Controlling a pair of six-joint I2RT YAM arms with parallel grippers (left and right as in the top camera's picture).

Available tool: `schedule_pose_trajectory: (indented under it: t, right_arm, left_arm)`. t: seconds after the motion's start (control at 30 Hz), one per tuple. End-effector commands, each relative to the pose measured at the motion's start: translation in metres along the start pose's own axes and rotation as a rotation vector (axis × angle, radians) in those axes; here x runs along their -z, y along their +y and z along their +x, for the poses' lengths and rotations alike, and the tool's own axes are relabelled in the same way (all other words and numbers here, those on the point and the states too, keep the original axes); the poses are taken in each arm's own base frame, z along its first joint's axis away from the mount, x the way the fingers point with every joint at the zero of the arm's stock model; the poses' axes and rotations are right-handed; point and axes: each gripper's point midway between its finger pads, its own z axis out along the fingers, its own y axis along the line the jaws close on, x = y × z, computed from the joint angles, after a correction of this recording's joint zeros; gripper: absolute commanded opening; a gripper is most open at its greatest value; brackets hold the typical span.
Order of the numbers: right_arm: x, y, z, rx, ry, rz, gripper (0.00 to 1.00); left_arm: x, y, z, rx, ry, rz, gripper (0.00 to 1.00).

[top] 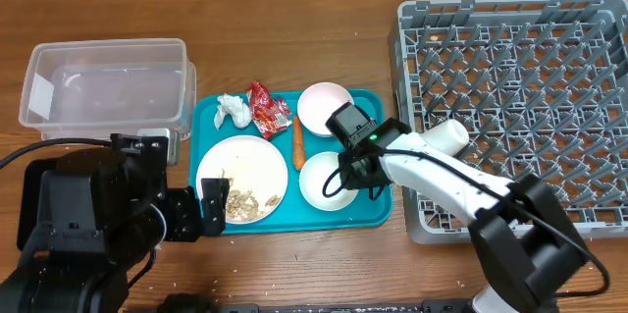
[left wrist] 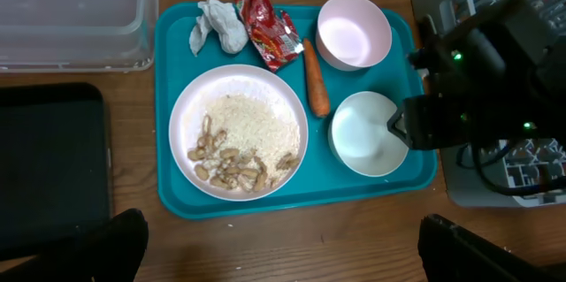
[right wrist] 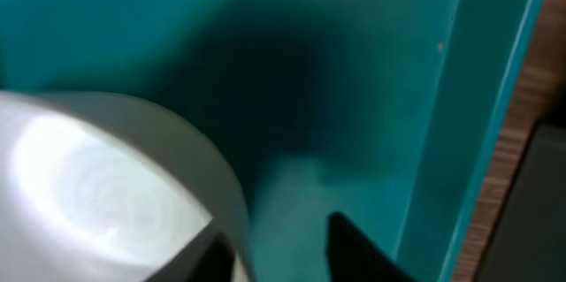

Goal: Sort waste into correct bins and load items into the dishwasher
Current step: 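Grasp the white bowl on the tray with the right gripper, then place the white bowl upright in the dish rack's back corner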

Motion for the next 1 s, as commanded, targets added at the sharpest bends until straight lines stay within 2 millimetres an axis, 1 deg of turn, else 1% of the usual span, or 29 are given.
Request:
schedule_pose_trajectory:
  t: [0.0,0.03,0.1,0.13,0.23,0.37,0.4,0.5,0.53,0.63,0.73,0.8,0.83,0.9,0.97]
  right_arm:
    - [0.005,-0.001,-0.007,0.004,-0.036,0.003,0.22]
    - [0.007,-0.001,-0.009,-0.001,-0.045,0.005,0.18]
    - [0.016,-0.003,-0.013,-0.006,-0.072,0.013,0.06]
    - [0.022,-0.005,-0.016,-0.011,-0.093,0.021,0.04]
    - [0.050,-0.011,-0.026,-0.022,-0.171,0.034,0.04]
    - [0.106,-0.027,-0.039,-0.085,-0.326,0.065,0.04]
    - [0.130,-0.040,-0.043,-0.136,-0.405,0.092,0.04]
    - [0.181,-0.078,-0.050,-0.258,-0.599,0.195,0.04]
    - [0.201,-0.094,-0.051,-0.298,-0.679,0.249,0.04]
    - [0.247,-0.135,-0.049,-0.375,-0.860,0.430,0.04]
    - [0.286,-0.171,-0.043,-0.435,-1.000,0.679,0.04]
    - [0.302,-0.192,-0.038,-0.467,-1.049,0.846,0.04]
    - [0.305,-0.200,-0.037,-0.482,-1.055,0.906,0.04]
    - [0.301,-0.217,-0.040,-0.518,-1.024,0.979,0.04]
    - [0.289,-0.234,-0.045,-0.558,-0.974,1.016,0.04]
  left_arm:
    - [0.001,0.003,-0.003,-0.018,-0.008,-0.019,1.00]
    - [0.001,0.003,-0.003,-0.018,-0.008,-0.019,1.00]
    - [0.001,0.003,-0.003,-0.018,-0.008,-0.019,1.00]
    - [0.001,0.003,-0.003,-0.018,-0.008,-0.018,1.00]
    - [0.001,0.003,-0.003,-0.018,-0.008,-0.019,1.00]
    - [0.001,0.003,-0.003,-0.018,-0.008,-0.019,1.00]
    - [0.001,0.003,-0.003,-0.018,-0.008,-0.019,1.00]
    - [0.001,0.003,-0.003,-0.018,-0.008,-0.019,1.00]
    - [0.001,0.003,-0.003,-0.018,-0.008,-0.019,1.00]
    - [0.001,0.003,-0.003,-0.018,-0.008,-0.019,1.00]
    - [0.001,0.003,-0.003,-0.018,-0.008,-0.019,1.00]
    - [0.001,0.003,-0.003,-0.018,-0.008,-0.018,1.00]
    - [0.001,0.003,-0.003,-0.018,-0.008,-0.018,1.00]
    - [0.001,0.003,-0.003,-0.018,-0.008,-0.019,1.00]
    - [0.001,0.003,-0.003,-0.018,-0.008,-0.018,1.00]
